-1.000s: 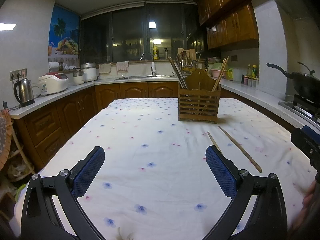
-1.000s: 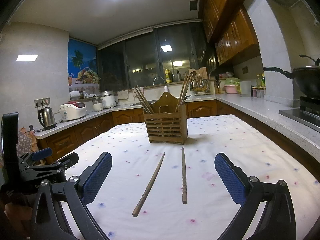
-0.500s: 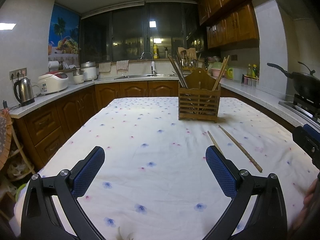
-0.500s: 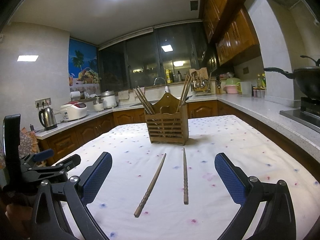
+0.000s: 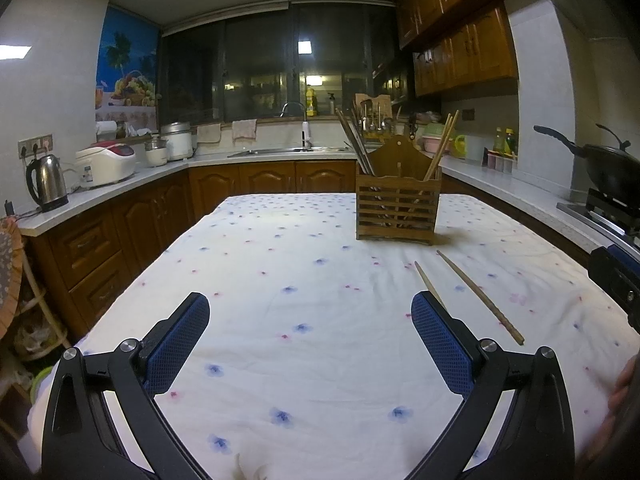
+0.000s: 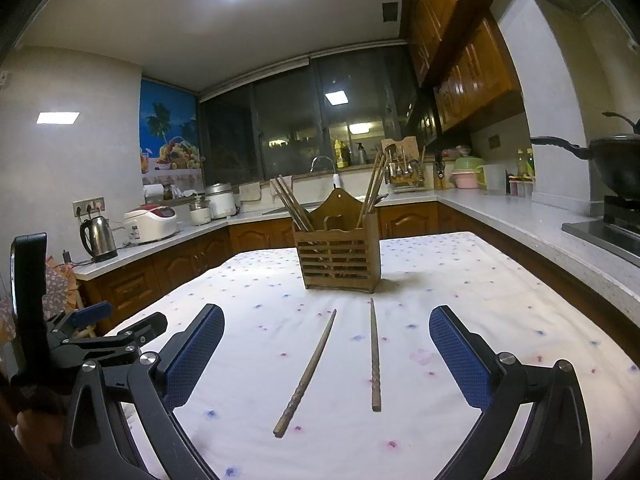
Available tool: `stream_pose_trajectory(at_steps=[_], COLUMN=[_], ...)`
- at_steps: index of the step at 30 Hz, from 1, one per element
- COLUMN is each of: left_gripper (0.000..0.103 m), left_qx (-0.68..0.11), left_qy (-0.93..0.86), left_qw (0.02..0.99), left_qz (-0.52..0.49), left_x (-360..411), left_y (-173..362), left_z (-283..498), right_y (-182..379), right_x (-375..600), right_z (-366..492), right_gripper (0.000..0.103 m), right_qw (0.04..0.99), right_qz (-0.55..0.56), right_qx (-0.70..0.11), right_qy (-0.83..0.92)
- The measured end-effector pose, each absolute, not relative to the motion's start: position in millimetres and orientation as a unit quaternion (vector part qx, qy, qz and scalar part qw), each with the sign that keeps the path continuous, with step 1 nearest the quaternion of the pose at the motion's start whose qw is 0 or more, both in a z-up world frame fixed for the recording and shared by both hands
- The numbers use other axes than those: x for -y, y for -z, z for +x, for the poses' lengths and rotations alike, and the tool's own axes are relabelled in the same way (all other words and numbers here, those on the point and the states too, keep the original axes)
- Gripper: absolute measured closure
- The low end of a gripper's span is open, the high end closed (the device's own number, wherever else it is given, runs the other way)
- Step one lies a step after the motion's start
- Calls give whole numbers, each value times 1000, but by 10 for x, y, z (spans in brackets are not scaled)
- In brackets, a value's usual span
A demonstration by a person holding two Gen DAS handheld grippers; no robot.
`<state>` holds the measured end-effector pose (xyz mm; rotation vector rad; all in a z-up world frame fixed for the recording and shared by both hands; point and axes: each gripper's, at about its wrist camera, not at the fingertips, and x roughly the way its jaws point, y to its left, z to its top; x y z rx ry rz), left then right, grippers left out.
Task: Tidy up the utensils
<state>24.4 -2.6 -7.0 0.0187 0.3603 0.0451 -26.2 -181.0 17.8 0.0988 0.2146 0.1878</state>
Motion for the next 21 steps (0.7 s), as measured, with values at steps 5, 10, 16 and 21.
stream_pose_trajectory(at_steps=[5,10,16,21], left_gripper=[0,0,0,0], left_qx=[-180,-181,-183,-185], left_qy=[-22,-21,-18,-15], left_qw=[983,983,983,983], left_qz=[9,9,7,4], left_x=[28,30,25,18], left_y=[71,69,52,31], left_z=[239,240,256,275], right_y=[-199,-204,-201,-195], right_x=[1824,1806,1801,1800], right_z=[-248,-243,-237,-222], right_gripper=[0,0,0,0], right_qw=[988,988,988,988], right_qz=[49,49,50,50], right_qx=[-109,-109,-110,-111], right_qy=[-96,-96,-97,-97])
